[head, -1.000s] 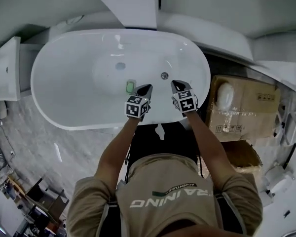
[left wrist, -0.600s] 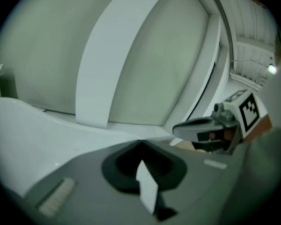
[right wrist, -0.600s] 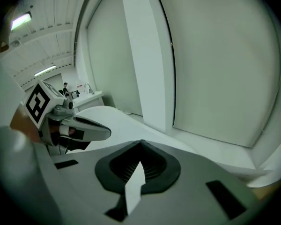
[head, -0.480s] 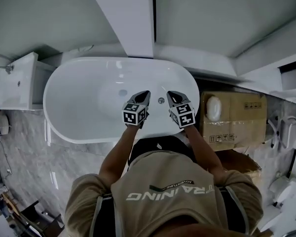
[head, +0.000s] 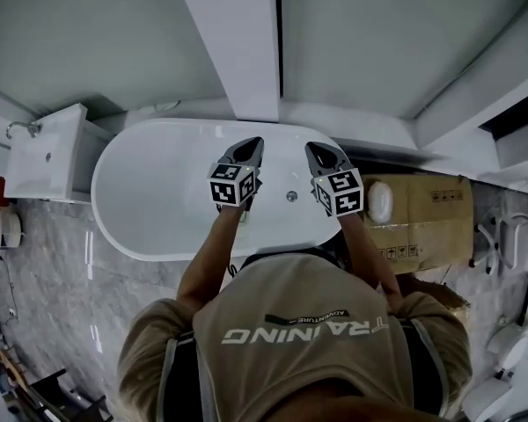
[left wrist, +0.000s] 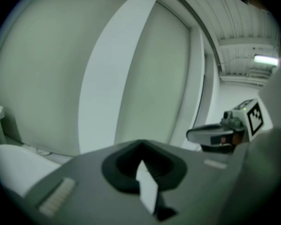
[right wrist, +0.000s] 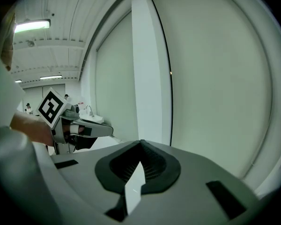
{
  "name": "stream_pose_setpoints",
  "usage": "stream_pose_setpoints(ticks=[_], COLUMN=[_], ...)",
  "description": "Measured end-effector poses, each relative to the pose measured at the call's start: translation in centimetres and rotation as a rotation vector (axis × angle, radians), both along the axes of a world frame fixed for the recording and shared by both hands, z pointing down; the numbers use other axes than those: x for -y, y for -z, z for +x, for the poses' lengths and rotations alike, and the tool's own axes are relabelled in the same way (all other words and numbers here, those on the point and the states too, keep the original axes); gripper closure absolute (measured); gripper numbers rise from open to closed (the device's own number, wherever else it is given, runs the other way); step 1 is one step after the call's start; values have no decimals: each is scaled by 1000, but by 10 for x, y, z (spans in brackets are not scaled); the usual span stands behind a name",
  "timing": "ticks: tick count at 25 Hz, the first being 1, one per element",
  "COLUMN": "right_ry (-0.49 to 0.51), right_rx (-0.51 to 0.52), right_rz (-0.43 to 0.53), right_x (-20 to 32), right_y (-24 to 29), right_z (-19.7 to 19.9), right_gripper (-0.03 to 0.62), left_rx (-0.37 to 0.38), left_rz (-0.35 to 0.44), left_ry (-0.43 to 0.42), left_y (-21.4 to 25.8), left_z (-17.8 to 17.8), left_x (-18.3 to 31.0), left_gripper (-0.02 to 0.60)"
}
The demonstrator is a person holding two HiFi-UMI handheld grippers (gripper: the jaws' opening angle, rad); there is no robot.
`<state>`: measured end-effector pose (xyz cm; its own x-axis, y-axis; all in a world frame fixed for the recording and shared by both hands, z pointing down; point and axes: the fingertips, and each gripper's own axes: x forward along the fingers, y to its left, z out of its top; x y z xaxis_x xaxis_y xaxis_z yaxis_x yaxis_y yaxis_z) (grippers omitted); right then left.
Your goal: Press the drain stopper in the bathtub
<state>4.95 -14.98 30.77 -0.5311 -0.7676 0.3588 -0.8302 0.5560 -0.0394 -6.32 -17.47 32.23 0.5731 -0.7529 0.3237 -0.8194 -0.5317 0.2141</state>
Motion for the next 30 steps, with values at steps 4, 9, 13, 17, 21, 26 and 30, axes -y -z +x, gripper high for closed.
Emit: stream_pose_setpoints(ticks=[4,9,13,17,21,26,30], right_ry=[4,28,23,-5,-11,30,61], right_rx=[15,66,75,87,104,108,104], right_rz=[83,207,303,362,363,365,369], right_x=[5,10,17,23,23,21,17], right_y=[43,107,148,165,168,170,173], right_z=[0,0,3,10,13,1,-10], right_gripper=[582,582,582,582,582,582,582], left_rx=[-28,-61,-45,24,30,32,28], left_rz=[97,235,327,414,467,482,461], left_ry=[1,6,10,8,27,61,60], left_y=[53,121,164,196,215,214,207], left_z=[-7,-9,-10,-11,-14,-19,-18], left_x=[8,20,23,15,7,5,2], left_gripper=[580,580,580,580,580,580,580])
